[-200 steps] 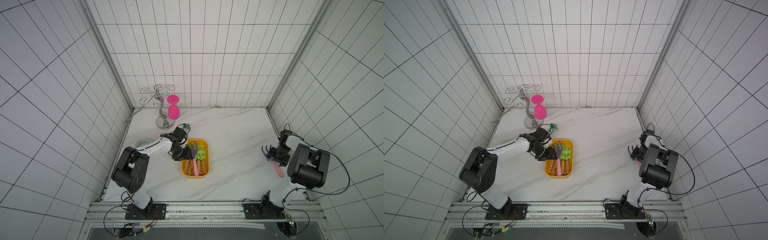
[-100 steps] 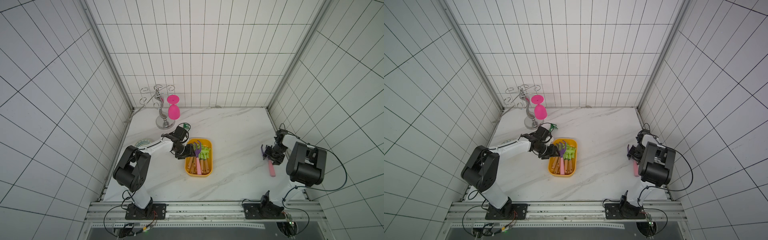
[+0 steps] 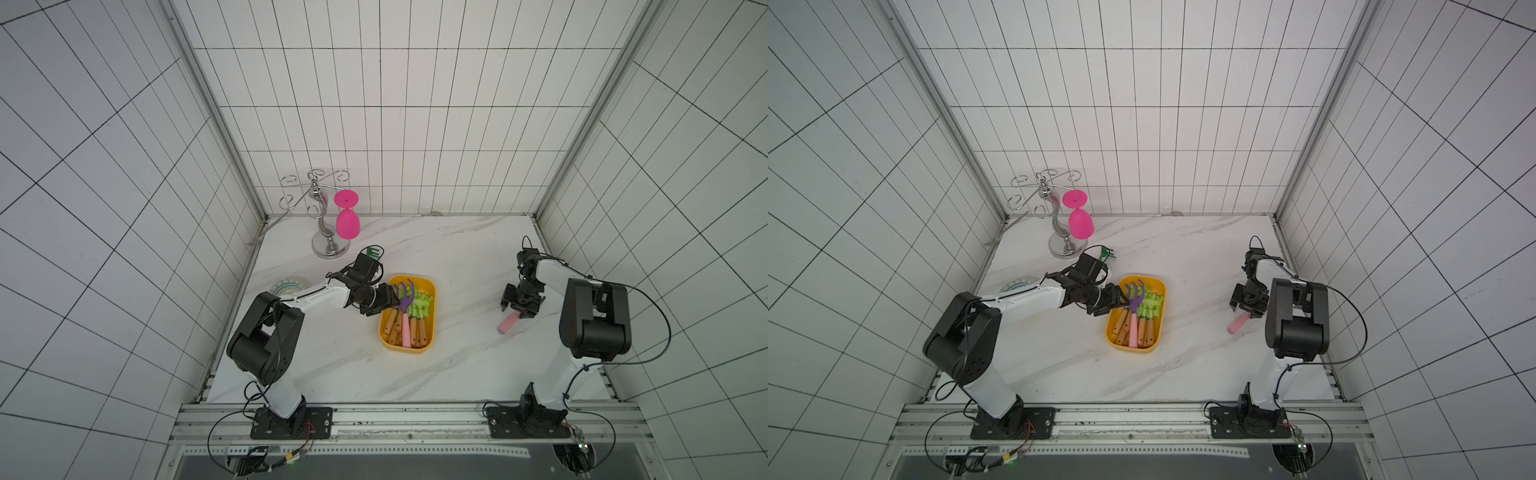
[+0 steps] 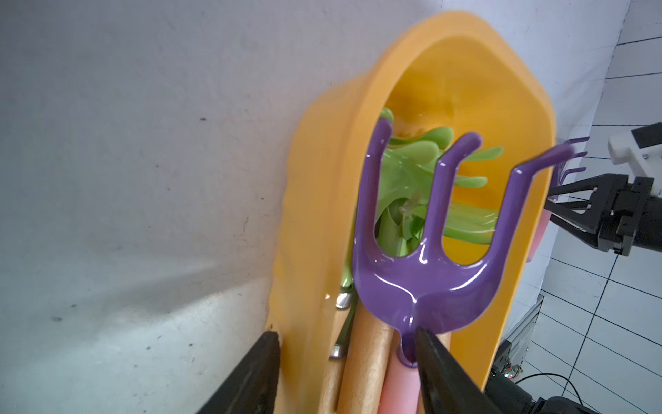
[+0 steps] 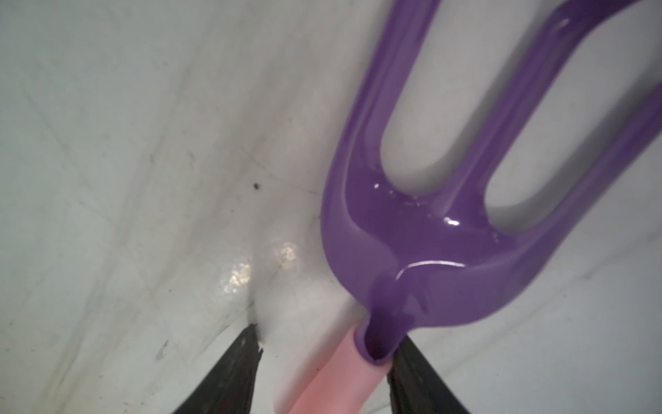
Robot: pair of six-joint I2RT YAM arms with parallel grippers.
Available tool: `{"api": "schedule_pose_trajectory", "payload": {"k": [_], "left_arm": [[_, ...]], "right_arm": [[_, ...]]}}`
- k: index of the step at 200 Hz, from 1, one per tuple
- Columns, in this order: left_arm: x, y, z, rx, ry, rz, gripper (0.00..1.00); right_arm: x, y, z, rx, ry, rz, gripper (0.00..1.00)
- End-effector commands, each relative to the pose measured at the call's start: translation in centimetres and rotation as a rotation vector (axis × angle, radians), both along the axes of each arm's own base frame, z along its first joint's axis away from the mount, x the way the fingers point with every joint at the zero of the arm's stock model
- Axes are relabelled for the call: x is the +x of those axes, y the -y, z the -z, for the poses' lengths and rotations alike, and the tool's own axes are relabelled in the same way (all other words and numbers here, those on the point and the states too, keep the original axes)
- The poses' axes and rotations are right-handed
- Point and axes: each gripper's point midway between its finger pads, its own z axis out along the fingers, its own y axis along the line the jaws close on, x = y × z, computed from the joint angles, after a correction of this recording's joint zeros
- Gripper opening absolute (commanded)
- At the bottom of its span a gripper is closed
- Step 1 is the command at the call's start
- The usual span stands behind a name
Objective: Put the rake into the storage box
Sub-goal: Adjust the rake at the center of the board, then pick up the rake at the center of the board.
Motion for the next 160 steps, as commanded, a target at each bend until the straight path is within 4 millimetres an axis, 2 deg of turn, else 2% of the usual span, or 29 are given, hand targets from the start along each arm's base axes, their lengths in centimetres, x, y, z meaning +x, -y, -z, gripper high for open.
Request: {"api": "schedule_pose_trajectory", "payload": {"k": [1,16,41,76,111,139,160], "left_arm": [[0.1,-0.2,-2.1,0.024,0.097,0.026,0.62],[0.0,-1.1,-2.6,0.074,0.131,0.037,0.62],[0.2,-2.9,-4.4,0.172,0.206,0.058,0.62],[0.7,-4.3,-8.4,0.239,0.333,0.083,0.63],[0.8,-6.0,-11.4,0.317,0.421,0.085,0.63],[0.6,-6.1,-13.6,0.304,0.501,0.103,0.63],[0.5,-5.7,-14.3,0.303,0.533,0.123,0.64]], "right_arm": [[0.0,-1.4,-1.0,0.049,0.019,-0.021,0.58],[-0.4,-1.3,-1.3,0.046,0.025,-0.020,0.58],[-1.0,-1.2,-0.5,0.038,-0.001,-0.020,0.56],[-1.5,-1.6,0.2,0.047,-0.028,-0.006,0.52],[-2.5,-2.0,0.6,0.022,-0.049,-0.003,0.50],[-3.0,-1.6,1.2,-0.022,-0.064,0.017,0.44],[-2.7,-1.8,1.3,-0.018,-0.058,0.035,0.39]]}}
